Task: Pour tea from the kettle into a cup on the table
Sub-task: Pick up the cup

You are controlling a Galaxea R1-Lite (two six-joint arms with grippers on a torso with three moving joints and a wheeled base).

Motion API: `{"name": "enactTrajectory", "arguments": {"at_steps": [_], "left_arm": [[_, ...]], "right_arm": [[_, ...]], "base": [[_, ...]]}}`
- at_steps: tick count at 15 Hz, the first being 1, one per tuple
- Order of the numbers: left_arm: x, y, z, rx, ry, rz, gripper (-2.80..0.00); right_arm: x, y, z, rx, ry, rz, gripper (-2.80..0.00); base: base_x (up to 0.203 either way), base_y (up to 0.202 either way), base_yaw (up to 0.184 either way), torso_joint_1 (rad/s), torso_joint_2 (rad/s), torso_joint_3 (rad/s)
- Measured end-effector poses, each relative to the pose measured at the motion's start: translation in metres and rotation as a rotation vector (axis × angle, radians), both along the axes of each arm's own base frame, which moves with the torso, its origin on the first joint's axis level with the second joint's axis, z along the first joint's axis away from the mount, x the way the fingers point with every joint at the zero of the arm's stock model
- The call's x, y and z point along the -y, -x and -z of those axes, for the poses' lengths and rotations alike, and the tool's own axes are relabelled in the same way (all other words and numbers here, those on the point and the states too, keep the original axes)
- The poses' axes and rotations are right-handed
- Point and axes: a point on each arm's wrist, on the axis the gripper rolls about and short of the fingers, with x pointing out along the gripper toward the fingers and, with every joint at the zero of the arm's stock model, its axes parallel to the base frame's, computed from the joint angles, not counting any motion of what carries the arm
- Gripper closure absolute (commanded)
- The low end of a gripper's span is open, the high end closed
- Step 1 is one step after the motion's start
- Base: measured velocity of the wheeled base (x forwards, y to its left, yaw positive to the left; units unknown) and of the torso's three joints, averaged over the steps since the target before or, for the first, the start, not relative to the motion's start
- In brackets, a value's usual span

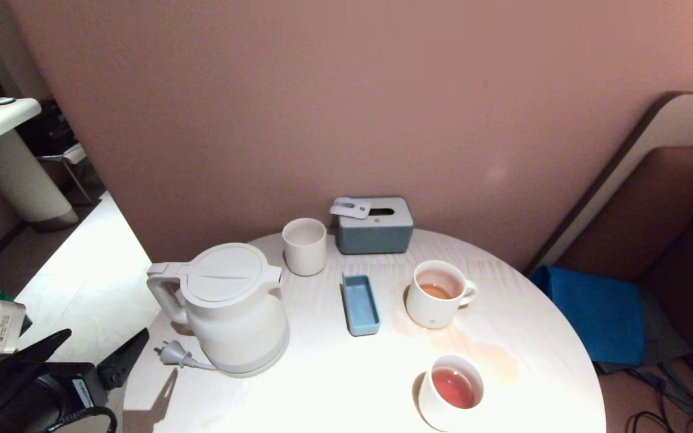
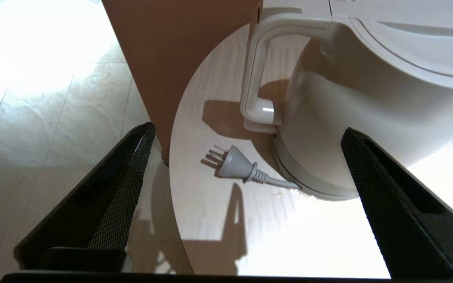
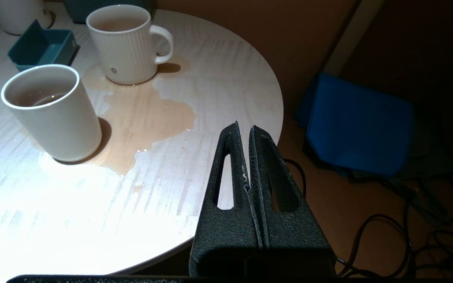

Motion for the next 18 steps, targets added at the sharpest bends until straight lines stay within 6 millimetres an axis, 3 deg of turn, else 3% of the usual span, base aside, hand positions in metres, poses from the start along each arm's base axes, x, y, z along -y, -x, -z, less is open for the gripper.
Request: {"name": "enactTrajectory", "arguments": {"at_steps": [6, 9, 13, 18], "left_arm": [[-0.001, 0.014, -0.005, 0.026, -0.010, 0.038, 0.00], [-0.003, 0.023, -0.010, 0.067, -0.112, 0.029, 0.00], [-0.007, 0.039, -0.011, -0.020, -0.201, -0.004, 0.00], [-0.021, 0.100, -0.029, -0.043, -0.421, -0.071, 0.00]], "right_arm": [[0.000, 0.000, 0.000, 0.000, 0.001, 0.000, 0.00], [0.000, 0.000, 0.000, 0.000, 0.000, 0.000, 0.00], [0.000, 0.000, 0.000, 0.000, 0.000, 0.000, 0.00], [0.000, 0.000, 0.000, 0.000, 0.000, 0.000, 0.00]], "base": [[0.000, 0.000, 0.000, 0.000, 0.00, 0.000], [0.000, 0.000, 0.000, 0.000, 0.00, 0.000], [0.000, 0.000, 0.000, 0.000, 0.00, 0.000], [0.000, 0.000, 0.000, 0.000, 0.00, 0.000]]}}
